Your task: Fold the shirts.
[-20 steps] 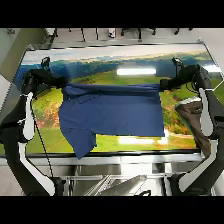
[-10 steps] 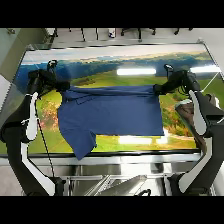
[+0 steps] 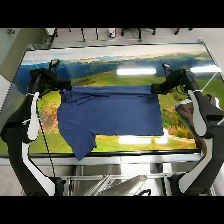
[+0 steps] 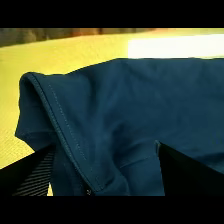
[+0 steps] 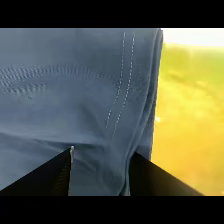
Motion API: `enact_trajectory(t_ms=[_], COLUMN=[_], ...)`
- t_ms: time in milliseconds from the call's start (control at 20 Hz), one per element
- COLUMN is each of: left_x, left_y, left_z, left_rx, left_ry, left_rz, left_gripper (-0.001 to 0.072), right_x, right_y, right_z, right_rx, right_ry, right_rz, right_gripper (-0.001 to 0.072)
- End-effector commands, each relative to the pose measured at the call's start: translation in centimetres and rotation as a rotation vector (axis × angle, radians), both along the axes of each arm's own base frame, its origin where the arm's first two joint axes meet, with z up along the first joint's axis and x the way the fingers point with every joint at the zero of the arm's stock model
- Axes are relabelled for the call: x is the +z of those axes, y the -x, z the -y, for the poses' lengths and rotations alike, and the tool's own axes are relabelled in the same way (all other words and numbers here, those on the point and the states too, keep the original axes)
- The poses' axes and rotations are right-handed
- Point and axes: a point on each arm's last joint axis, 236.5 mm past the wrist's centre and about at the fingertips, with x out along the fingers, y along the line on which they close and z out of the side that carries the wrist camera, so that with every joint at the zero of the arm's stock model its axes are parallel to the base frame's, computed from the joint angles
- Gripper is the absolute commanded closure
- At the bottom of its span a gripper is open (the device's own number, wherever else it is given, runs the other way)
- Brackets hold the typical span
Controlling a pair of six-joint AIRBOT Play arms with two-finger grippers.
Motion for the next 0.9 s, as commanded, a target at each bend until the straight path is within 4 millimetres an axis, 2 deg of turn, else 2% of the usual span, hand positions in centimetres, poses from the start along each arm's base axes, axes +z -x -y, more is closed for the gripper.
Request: enact_trajectory(t_ms=[0, 100, 150, 200, 250, 300, 350, 400, 550, 700, 850], left_x=[3.5, 7.1, 8.7, 9.6, 9.5, 8.7, 7.7, 6.6, 4.2, 0.4, -2.3], left_y=[0.5, 1.8, 3.1, 4.9, 7.7, 11.1, 14.6, 18.3, 26.2, 32.4, 35.1], left_z=[0.8, 0.4, -0.2, -1.1, -2.3, -3.3, -3.2, -2.2, 1.4, 2.7, 3.4], left_rx=[-0.011, -0.015, -0.006, 0.017, 0.057, 0.103, 0.126, 0.150, 0.247, 0.318, 0.370], left_ry=[0.009, 0.006, 0.006, 0.011, 0.021, 0.044, 0.107, 0.215, 0.504, 0.533, 0.531], left_rz=[-0.017, -0.021, -0.029, -0.059, -0.128, -0.227, -0.327, -0.427, -0.591, -0.690, -0.697], left_gripper=[0.0005, 0.0005, 0.0005, 0.0005, 0.0006, 0.0005, 0.0006, 0.0006, 0.0005, 0.0006, 0.0006], right_x=[5.0, 8.2, 9.3, 9.9, 9.9, 9.4, 8.5, 7.5, 4.2, 1.3, -0.9], right_y=[0.6, 2.9, 4.7, 6.6, 8.8, 11.2, 13.5, 15.5, 20.2, 22.7, 23.6], right_z=[1.2, 3.3, 4.6, 5.7, 6.8, 7.6, 8.0, 8.2, 7.9, 6.3, 5.2], right_rx=[-0.043, -0.063, -0.066, -0.066, -0.072, -0.080, -0.092, -0.104, -0.159, -0.151, -0.150], right_ry=[-0.024, -0.032, -0.036, -0.044, -0.053, -0.071, -0.087, -0.106, -0.197, -0.288, -0.320], right_rz=[0.035, 0.006, -0.032, -0.082, -0.137, -0.189, -0.225, -0.245, -0.276, -0.332, -0.375], right_gripper=[0.0302, 0.0288, 0.0243, 0.0245, 0.0248, 0.0248, 0.0248, 0.0248, 0.0248, 0.0248, 0.0249])
